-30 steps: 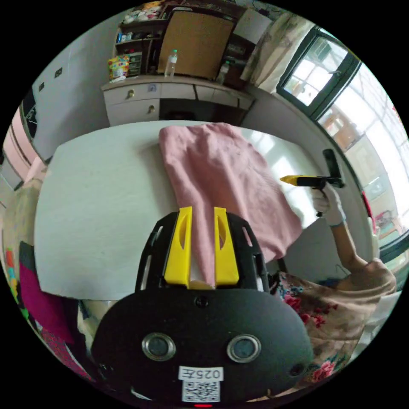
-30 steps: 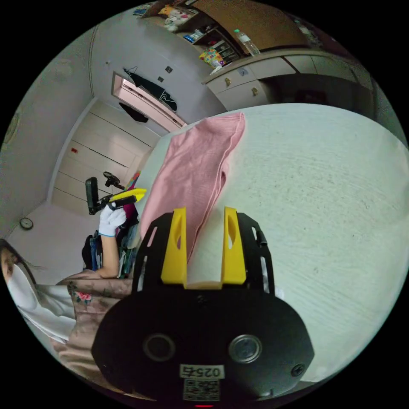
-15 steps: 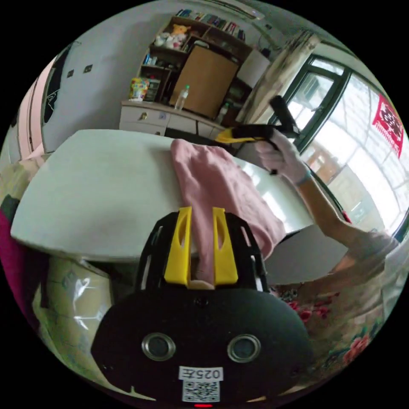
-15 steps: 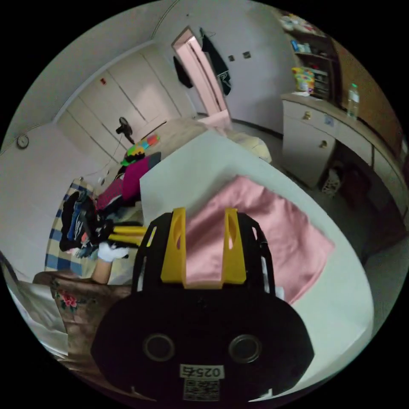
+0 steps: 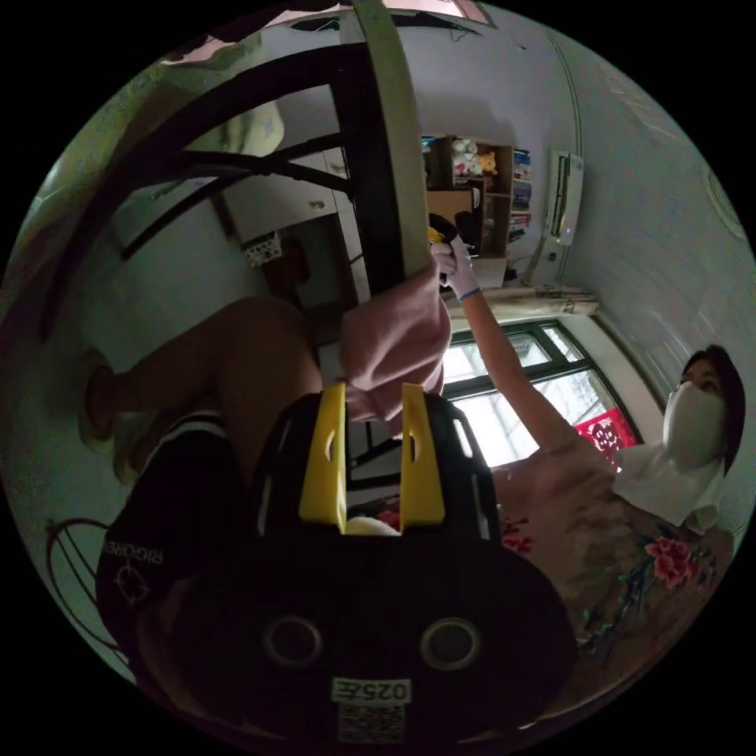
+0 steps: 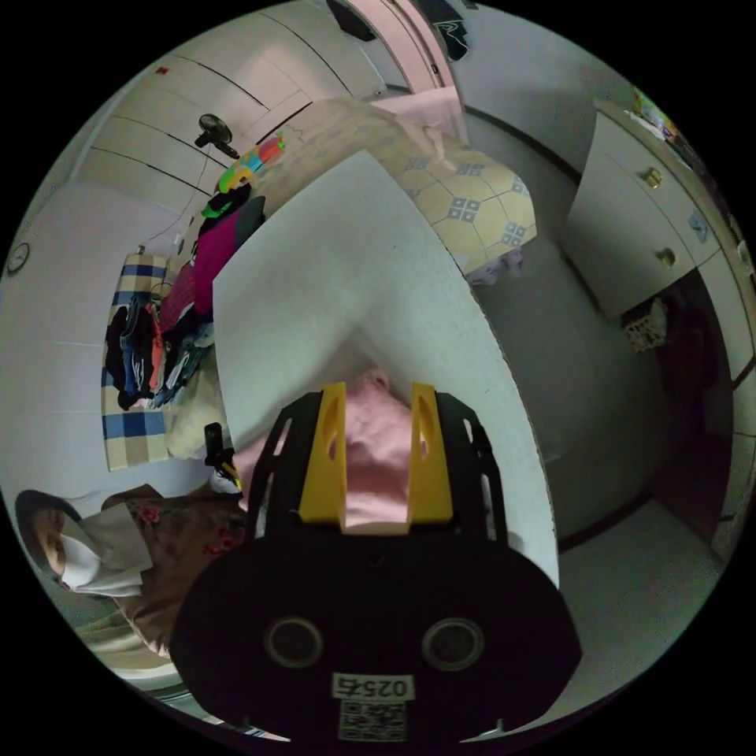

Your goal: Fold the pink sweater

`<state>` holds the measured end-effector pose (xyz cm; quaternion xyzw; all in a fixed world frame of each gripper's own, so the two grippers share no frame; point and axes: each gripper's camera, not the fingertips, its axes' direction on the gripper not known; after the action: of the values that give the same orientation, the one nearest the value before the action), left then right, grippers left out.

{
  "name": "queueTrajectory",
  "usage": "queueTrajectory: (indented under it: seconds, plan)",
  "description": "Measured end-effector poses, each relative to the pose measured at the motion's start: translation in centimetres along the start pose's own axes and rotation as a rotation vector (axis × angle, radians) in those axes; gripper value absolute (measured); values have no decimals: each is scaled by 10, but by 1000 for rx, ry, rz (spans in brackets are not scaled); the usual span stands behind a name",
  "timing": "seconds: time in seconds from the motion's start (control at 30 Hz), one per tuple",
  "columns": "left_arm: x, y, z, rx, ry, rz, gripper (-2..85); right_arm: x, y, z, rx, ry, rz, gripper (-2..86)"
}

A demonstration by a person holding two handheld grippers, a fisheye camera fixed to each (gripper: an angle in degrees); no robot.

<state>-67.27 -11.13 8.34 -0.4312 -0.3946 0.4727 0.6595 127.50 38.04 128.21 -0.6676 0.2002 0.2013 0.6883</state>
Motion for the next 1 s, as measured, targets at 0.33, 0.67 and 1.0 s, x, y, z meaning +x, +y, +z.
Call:
queueTrajectory:
  seconds: [0.33,0.67,1.0]
  plan:
    - [6,-59,-29,-56,53,44,41,45,-33,26,-110,-116,9,113]
    - [23,-71,-69,9,118,40,-14,61,-51,29,-146,-91,-41,24]
    - [58,-60,-128,65,209,181,-14,89,-57,-5,-121,-222,-20,-4]
